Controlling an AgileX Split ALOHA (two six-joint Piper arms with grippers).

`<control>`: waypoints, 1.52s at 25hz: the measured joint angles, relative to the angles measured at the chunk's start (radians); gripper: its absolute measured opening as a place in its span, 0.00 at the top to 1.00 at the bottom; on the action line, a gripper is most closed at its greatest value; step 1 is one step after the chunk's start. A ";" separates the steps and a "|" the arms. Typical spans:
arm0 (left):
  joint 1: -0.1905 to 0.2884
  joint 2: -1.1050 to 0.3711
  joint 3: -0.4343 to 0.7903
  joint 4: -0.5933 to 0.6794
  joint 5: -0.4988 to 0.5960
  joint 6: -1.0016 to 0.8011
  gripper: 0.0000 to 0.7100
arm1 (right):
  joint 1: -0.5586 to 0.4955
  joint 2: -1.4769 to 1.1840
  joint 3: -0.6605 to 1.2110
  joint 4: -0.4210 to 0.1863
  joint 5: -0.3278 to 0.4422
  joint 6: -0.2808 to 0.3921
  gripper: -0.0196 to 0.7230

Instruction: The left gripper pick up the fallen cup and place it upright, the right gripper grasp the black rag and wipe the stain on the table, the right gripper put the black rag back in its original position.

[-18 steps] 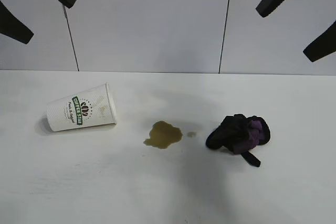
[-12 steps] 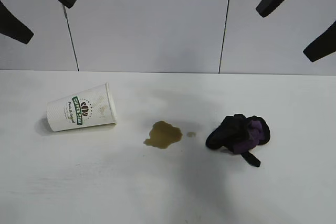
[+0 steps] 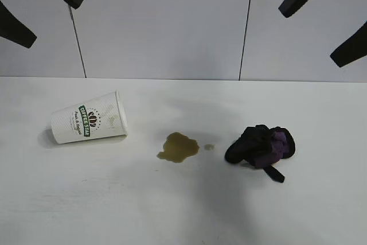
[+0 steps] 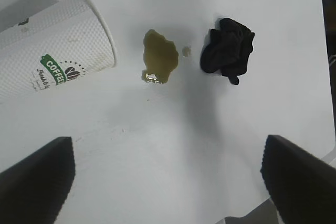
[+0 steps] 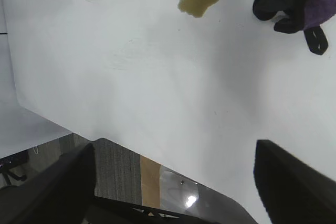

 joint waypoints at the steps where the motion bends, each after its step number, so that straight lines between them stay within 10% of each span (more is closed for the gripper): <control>1: 0.000 0.000 0.000 0.000 0.000 0.000 0.02 | 0.000 0.000 0.000 0.000 0.000 0.000 0.21; 23: -0.042 0.000 0.000 -0.150 -0.030 0.382 0.02 | 0.000 0.000 0.000 0.001 0.000 0.001 0.21; 30: -0.241 0.000 0.000 0.190 -0.208 0.680 0.02 | 0.000 0.000 0.000 0.001 0.003 0.001 0.21; 38: -0.422 0.095 0.000 0.791 -0.321 0.611 0.02 | 0.000 0.000 0.000 0.001 0.003 0.001 0.21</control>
